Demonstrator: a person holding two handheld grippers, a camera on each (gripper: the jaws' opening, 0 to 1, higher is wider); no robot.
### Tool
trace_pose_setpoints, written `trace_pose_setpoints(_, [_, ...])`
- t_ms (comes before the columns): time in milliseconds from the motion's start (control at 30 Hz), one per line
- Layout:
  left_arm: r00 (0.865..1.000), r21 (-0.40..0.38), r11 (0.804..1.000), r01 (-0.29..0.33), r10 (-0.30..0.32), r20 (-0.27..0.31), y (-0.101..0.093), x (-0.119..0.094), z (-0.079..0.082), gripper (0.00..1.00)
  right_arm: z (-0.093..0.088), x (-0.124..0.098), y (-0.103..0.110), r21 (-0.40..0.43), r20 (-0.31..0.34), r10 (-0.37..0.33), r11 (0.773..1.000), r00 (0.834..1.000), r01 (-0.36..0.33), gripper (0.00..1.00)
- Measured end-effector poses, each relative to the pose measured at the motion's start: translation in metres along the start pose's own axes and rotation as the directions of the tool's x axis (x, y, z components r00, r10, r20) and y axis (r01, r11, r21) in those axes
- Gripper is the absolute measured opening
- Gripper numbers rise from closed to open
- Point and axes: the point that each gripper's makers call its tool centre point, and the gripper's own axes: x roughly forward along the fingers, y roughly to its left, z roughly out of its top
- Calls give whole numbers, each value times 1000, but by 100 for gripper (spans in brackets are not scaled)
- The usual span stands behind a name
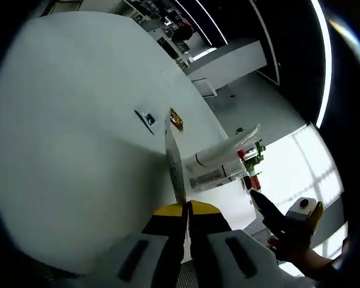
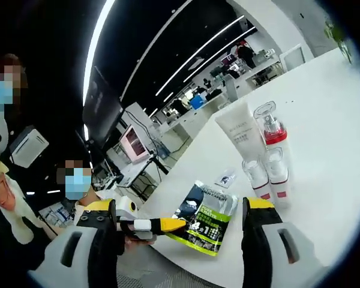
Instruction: Arrange the skincare products in the storage area until every visible bottle or jar stands upright without overlapping.
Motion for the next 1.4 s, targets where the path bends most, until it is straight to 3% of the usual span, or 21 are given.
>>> trace_pose_setpoints(267, [996, 9, 996, -83, 84, -17, 20, 11, -2, 0, 2, -13, -9, -40, 18, -44, 998, 999, 45, 94])
trace_pose_setpoints(400, [996, 147, 985, -91, 93, -10, 19, 16, 0, 0, 7, -16, -11, -42, 44, -64, 997, 997, 66, 98])
trace_pose_setpoints(500, [993, 285, 954, -99, 112, -30, 19, 20, 0, 0, 8, -17, -9, -51, 52, -62, 997, 997, 64, 98])
trace_pose_setpoints(600, [984, 400, 903, -157, 178, -17, 24, 20, 4, 4, 8, -17, -8, -60, 51, -60, 996, 997, 63, 98])
trace_pose_setpoints(733, [974, 499, 846, -186, 225, -19, 22, 15, 3, 8, 4, -20, -8, -77, 44, -65, 995, 997, 68, 99])
trace_pose_setpoints(800, [967, 550, 811, -199, 253, -22, 31, 18, 8, 10, 2, -21, -9, -86, 39, -70, 994, 997, 74, 99])
trace_pose_setpoints(867, [966, 571, 796, -201, 258, -20, 30, 19, 10, 11, 1, -22, -10, -95, 40, -77, 992, 996, 80, 99])
trace_pose_setpoints(900, [964, 598, 776, -201, 266, -21, 29, 20, 8, 12, 1, -22, -11, -94, 39, -78, 992, 996, 81, 99])
trace_pose_setpoints(1067, [949, 669, 712, -213, 314, -33, 38, 20, 7, 18, 0, -24, -18, -109, 35, -94, 989, 995, 97, 99])
trace_pose_setpoints(1267, [937, 711, 671, -209, 346, -52, 45, 20, 6, 22, -1, -25, -24, -114, 34, -106, 988, 994, 109, 100])
trace_pose_setpoints(1300, [935, 728, 654, -207, 352, -50, 45, 20, 6, 24, -2, -25, -25, -115, 34, -108, 987, 994, 111, 100])
trace_pose_setpoints(1333, [931, 761, 616, -202, 362, -46, 46, 19, 9, 25, -2, -26, -25, -117, 32, -110, 987, 993, 113, 100])
trace_pose_setpoints(1400, [936, 794, 581, -181, 350, -43, 44, 19, 13, 27, -4, -26, -27, -124, 28, -116, 985, 993, 119, 100])
